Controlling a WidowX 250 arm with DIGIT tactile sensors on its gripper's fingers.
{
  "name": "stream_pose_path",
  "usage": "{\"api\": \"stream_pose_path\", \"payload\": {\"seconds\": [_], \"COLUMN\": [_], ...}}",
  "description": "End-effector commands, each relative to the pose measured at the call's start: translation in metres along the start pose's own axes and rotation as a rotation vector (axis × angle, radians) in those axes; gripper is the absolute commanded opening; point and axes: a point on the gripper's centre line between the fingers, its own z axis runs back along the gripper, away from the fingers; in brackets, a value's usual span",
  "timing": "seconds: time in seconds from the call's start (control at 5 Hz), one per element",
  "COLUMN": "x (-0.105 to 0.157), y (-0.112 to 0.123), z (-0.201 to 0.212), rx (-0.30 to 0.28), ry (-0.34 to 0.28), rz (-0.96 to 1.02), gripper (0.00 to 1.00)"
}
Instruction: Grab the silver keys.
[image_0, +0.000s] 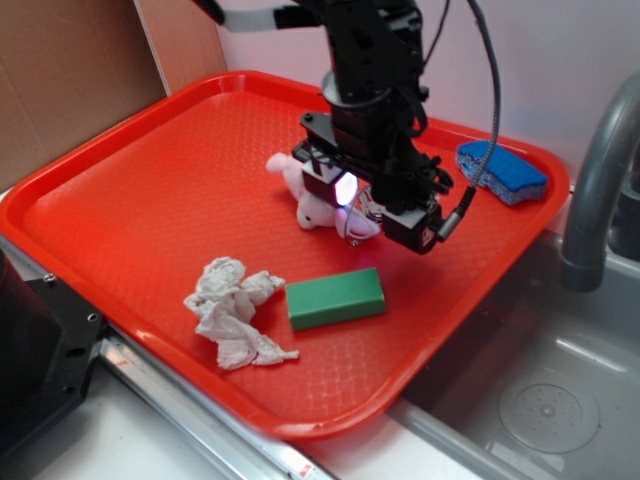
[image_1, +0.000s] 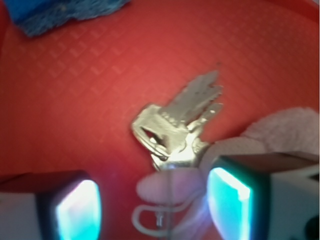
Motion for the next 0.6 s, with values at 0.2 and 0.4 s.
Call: {"api": "stream_pose_path", "payload": {"seconds": [0.2, 0.4], "x": [0.018, 0.021], "y": [0.012, 0.019], "z": [0.048, 0.085], "rx": [-0.075, -0.109], "ry": [-0.089, -0.165], "rz": [-0.007, 0.004], "gripper": [0.0, 0.0]}}
